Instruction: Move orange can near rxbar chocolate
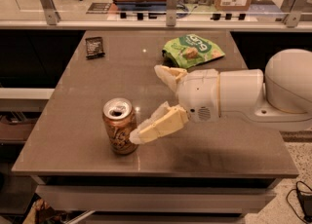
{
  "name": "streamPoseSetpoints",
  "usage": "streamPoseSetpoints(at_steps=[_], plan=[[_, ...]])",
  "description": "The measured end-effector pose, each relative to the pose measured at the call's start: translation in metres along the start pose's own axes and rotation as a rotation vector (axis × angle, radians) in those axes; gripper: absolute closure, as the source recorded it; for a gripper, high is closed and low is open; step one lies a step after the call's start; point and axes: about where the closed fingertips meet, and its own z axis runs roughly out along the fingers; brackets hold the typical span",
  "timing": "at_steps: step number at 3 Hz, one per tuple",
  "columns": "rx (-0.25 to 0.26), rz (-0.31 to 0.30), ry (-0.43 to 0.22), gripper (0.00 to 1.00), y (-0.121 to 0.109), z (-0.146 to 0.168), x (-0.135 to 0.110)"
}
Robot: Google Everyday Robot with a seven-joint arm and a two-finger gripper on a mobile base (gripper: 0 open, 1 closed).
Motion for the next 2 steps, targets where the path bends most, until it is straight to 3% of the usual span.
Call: streamPoseSetpoints(at_steps=[2], plan=[[-0.018,-0.010,-0.086,0.00,0.002,0.029,0.008]])
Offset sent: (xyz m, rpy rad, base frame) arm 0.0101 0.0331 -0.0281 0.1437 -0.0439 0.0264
